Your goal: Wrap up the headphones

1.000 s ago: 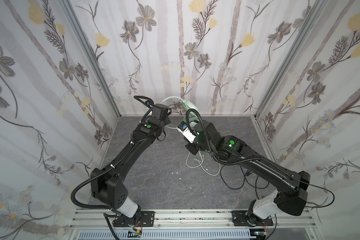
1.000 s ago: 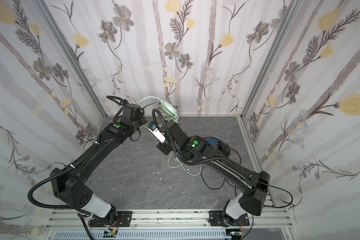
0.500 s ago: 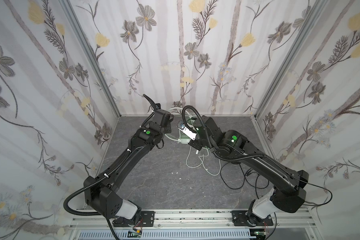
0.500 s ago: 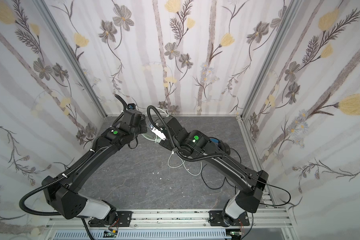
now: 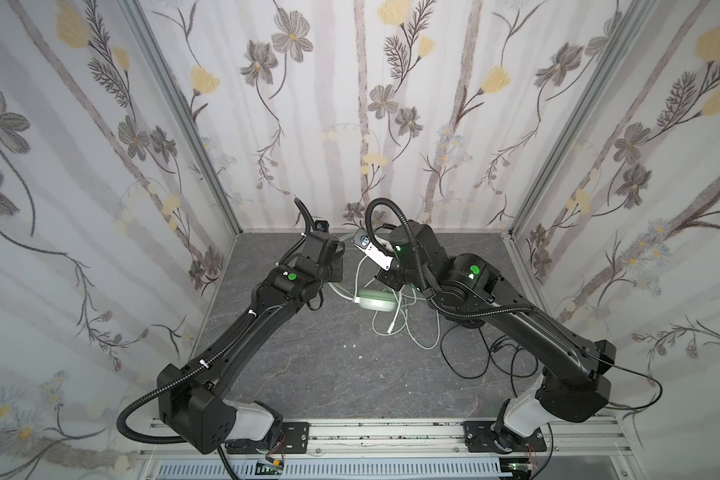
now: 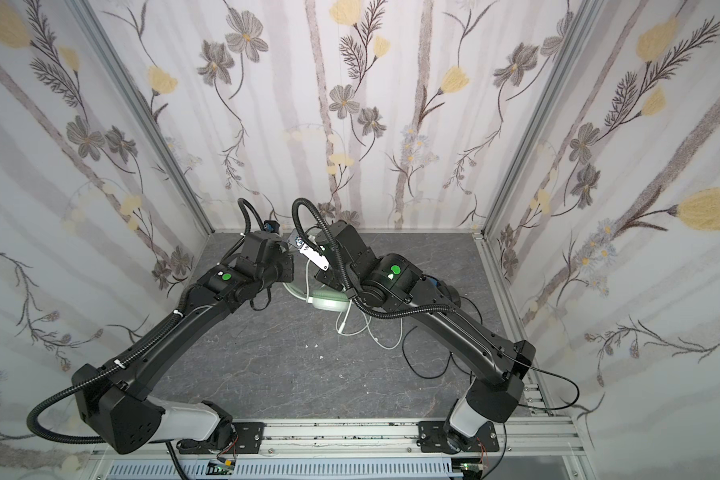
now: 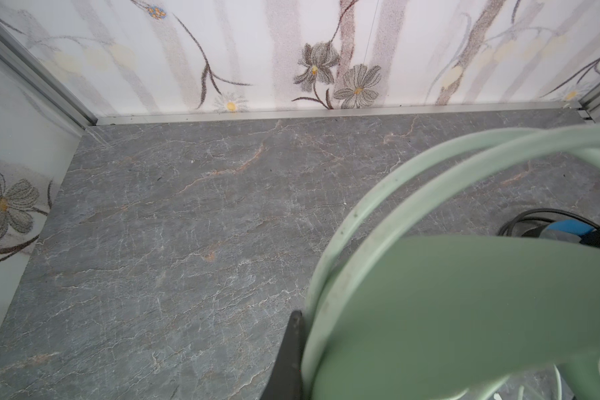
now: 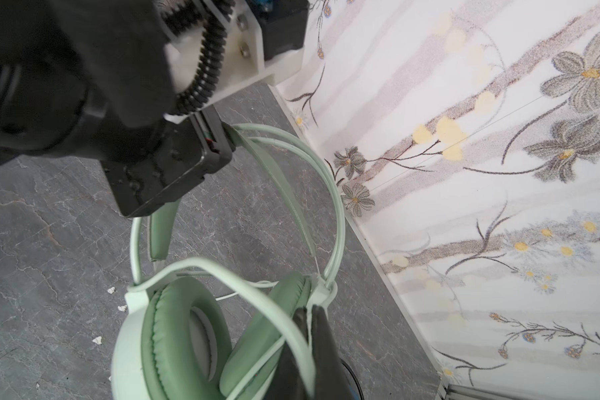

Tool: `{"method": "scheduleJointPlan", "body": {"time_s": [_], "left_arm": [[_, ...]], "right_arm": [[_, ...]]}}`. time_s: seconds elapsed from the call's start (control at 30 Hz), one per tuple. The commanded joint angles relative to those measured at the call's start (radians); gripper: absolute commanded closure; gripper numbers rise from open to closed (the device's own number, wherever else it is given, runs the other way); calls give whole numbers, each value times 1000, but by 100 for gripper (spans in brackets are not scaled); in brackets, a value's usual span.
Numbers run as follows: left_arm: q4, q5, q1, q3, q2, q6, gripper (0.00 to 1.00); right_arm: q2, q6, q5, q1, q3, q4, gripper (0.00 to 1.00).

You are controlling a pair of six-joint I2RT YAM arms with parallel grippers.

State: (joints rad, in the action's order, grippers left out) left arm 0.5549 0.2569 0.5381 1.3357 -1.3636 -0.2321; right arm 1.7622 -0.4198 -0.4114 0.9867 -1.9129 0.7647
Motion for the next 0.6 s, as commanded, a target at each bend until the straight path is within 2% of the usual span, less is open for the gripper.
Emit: {"method": "scheduleJointPlan", "body": {"time_s": [0.0,0.27,0.43,0.57], "left_arm": [[-31,-72,0,-19,38,24,100],[-5,-230,0,-87,144,42,100],[-8,-273,0,-97,179,17,100],[3,-301,0,-89,195,11,100]], "right_arm": [[4,28,-69,-8,8,-33,100],[-17,37,-71,-65,46,-49,97],[-50,47,-34,-102,125,-108,88],[-79,71,-14,-141,187,-158,85]]}}
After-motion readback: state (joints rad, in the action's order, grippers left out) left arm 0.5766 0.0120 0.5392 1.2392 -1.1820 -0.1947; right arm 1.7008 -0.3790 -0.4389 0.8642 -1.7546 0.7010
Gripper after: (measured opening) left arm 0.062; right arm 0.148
